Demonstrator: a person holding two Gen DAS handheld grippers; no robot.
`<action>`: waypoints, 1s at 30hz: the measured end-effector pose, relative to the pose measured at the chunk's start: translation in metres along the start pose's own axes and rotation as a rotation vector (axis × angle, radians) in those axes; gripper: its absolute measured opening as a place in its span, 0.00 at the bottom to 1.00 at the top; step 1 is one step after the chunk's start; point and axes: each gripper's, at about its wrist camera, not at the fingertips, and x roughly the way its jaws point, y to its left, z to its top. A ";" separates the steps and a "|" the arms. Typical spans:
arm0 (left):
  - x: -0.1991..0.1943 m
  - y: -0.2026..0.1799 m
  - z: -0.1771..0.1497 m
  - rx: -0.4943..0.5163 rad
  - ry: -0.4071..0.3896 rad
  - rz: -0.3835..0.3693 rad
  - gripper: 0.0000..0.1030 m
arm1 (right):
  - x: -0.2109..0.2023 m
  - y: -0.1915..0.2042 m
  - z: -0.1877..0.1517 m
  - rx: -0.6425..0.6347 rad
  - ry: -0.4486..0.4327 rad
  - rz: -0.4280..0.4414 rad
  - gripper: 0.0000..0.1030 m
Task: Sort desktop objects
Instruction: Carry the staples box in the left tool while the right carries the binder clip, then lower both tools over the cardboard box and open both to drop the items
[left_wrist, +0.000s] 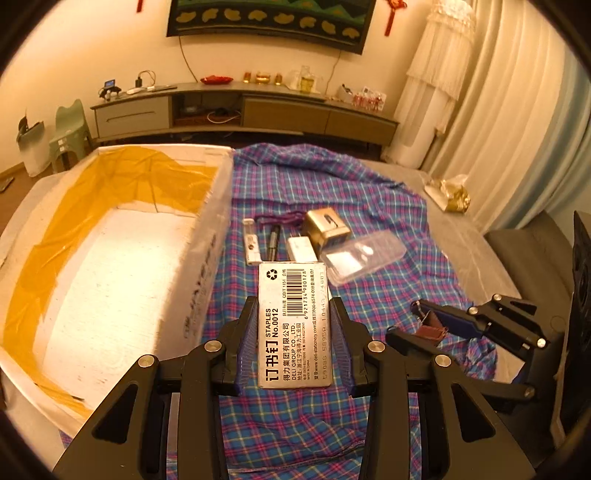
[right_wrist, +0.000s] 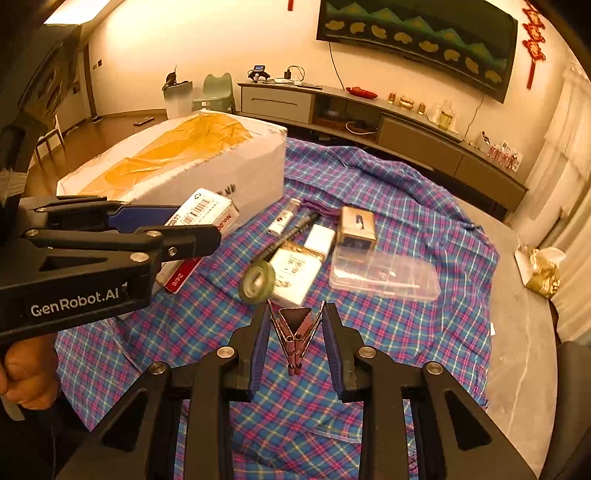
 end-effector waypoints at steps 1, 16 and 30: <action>-0.003 0.003 0.001 -0.005 -0.006 -0.003 0.38 | 0.000 0.004 0.003 -0.010 -0.002 -0.004 0.29; -0.036 0.078 0.019 -0.178 -0.093 -0.033 0.38 | -0.007 0.065 0.052 -0.099 -0.013 -0.016 0.29; -0.032 0.144 0.027 -0.322 -0.082 0.000 0.38 | 0.001 0.111 0.101 -0.126 0.012 0.091 0.29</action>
